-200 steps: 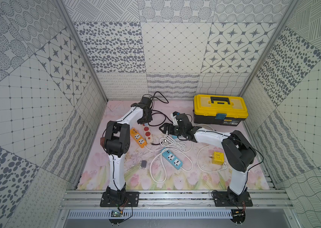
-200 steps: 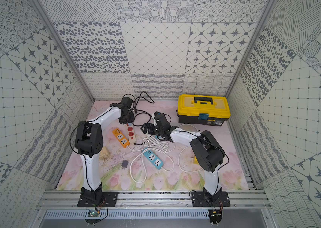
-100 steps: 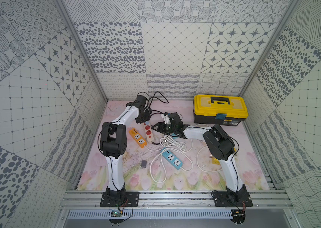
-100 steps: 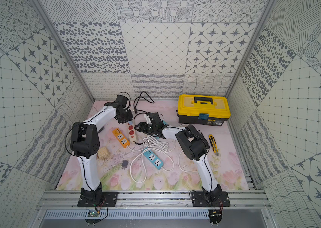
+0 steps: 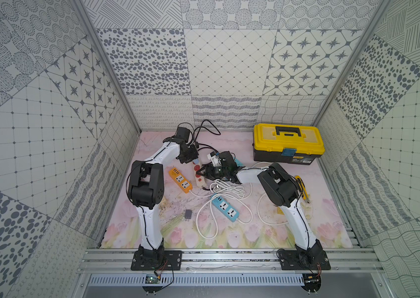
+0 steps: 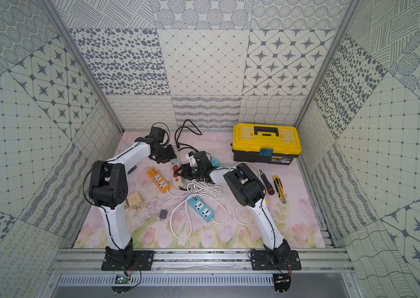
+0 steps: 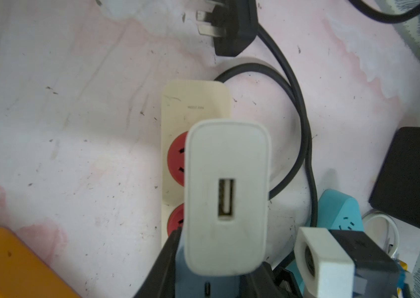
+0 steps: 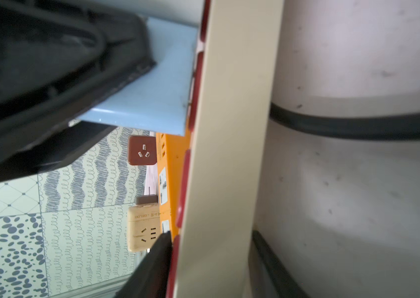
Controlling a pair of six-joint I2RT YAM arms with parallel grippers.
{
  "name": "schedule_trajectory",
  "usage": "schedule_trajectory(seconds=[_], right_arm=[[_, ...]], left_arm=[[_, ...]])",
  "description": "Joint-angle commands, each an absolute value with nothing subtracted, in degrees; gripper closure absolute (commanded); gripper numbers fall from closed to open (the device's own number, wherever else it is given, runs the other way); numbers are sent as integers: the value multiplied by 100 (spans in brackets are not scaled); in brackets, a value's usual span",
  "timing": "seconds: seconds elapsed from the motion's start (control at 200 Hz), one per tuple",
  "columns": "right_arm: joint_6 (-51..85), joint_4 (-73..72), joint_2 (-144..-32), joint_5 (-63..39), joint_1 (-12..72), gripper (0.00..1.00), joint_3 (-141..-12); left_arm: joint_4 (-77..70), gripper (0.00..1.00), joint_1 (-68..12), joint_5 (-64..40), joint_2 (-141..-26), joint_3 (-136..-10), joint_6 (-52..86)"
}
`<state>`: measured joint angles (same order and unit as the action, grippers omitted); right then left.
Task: Pull the plug off the socket
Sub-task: Remove the plug from the socket.
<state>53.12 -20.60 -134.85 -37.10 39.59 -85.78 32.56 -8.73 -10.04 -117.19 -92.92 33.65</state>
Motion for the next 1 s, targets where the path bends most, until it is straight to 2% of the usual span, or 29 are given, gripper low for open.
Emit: schedule_trajectory(seconds=[0.0, 0.06, 0.125, 0.22, 0.305, 0.395, 0.51, 0.675, 0.715, 0.8, 0.906, 0.991], right_arm=[[5423, -2383, -13587, -3652, 3990, 64, -8598], [5560, -2504, -13597, -3577, 3990, 76, -8549], [5690, -2604, -13597, -3463, 3995, 88, -8491], [5799, -2689, -13590, -3318, 3991, 100, -8426], [5826, -2688, -13597, -3252, 3990, 100, -8419], [5878, -2716, -13636, -3242, 3991, 100, -8433], [5883, -2716, -13645, -3217, 3999, 100, -8405], [5836, -2707, -13623, -3209, 3991, 100, -8335], [5832, -2707, -13623, -3194, 3995, 100, -8317], [5776, -2625, -13598, -3136, 3995, 100, -8278], [5752, -2549, -13545, -2950, 3975, 100, -8147], [5796, -2561, -13533, -2849, 3946, 100, -8054]], left_arm=[[2601, 97, -858, -1751, -11619, -9200, 3689], [2597, 83, -854, -1729, -11608, -9080, 3692], [2407, 74, -864, -1753, -11569, -8881, 3700], [2328, 61, -864, -1775, -11506, -8611, 3687], [2288, 56, -872, -1793, -11458, -8453, 3668], [2252, 55, -871, -1777, -11443, -8370, 3648], [2260, 61, -863, -1727, -11465, -8437, 3625], [2320, 61, -868, -1550, -11486, -8632, 3594], [2371, 67, -868, -1528, -11504, -8698, 3567], [2408, 84, -869, -1459, -11484, -8755, 3544], [2429, 100, -870, -1298, -11368, -8736, 3471], [2531, 100, -914, -973, -11290, -8791, 3195]])
